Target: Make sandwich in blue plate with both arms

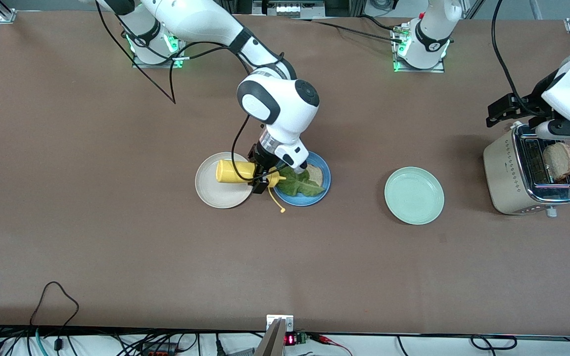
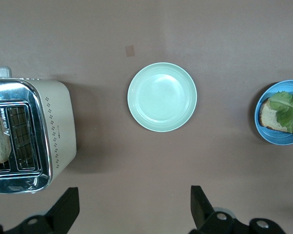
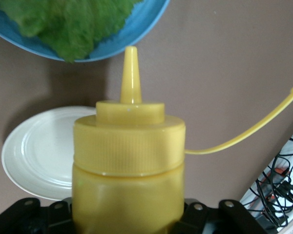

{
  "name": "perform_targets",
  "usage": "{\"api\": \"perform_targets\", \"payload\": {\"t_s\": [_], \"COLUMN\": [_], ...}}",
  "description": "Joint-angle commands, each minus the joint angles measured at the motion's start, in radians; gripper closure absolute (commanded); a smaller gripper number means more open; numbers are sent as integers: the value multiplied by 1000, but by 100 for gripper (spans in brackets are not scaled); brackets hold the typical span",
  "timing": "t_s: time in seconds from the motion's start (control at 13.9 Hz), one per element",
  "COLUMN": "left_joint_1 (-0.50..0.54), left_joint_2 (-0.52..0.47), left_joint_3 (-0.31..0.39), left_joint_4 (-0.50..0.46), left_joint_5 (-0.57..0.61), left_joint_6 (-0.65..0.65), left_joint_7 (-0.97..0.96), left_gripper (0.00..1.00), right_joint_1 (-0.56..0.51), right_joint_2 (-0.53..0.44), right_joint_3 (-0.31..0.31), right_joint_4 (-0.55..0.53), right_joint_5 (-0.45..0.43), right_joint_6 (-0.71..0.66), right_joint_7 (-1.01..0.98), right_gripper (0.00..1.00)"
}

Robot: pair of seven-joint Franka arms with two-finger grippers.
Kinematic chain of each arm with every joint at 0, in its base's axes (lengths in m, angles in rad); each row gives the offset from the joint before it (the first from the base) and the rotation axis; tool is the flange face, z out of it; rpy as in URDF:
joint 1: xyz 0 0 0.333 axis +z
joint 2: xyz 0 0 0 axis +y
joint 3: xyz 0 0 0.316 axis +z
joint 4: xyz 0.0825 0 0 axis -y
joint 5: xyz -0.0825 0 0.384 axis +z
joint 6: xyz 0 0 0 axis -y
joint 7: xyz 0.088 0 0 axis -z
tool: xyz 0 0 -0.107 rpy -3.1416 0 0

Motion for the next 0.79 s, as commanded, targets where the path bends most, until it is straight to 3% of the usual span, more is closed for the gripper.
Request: {"api": "perform_targets", "payload": {"t_s": [0.0, 0.5, 0.72], "left_joint_1": [1, -1, -1], "left_joint_2": [-13, -13, -11], "left_joint_3": [2, 2, 2], "left_joint_4": [-3, -3, -3], "left_joint_5": [11, 11, 11], "left_joint_6": [-11, -10, -11], "left_joint_7": [18, 17, 5], "left_gripper": [0, 0, 0], "right_joint_1": [-42, -337, -426], "right_joint_2": [-26, -196, -256], "right_joint_3": [-10, 10, 10], "right_joint_4": [32, 19, -14], "right_joint_5": [58, 526, 687], "right_joint_6": [-34, -22, -23], "right_joint_7": [-89, -413, -560], "right_gripper": [66, 66, 66]}}
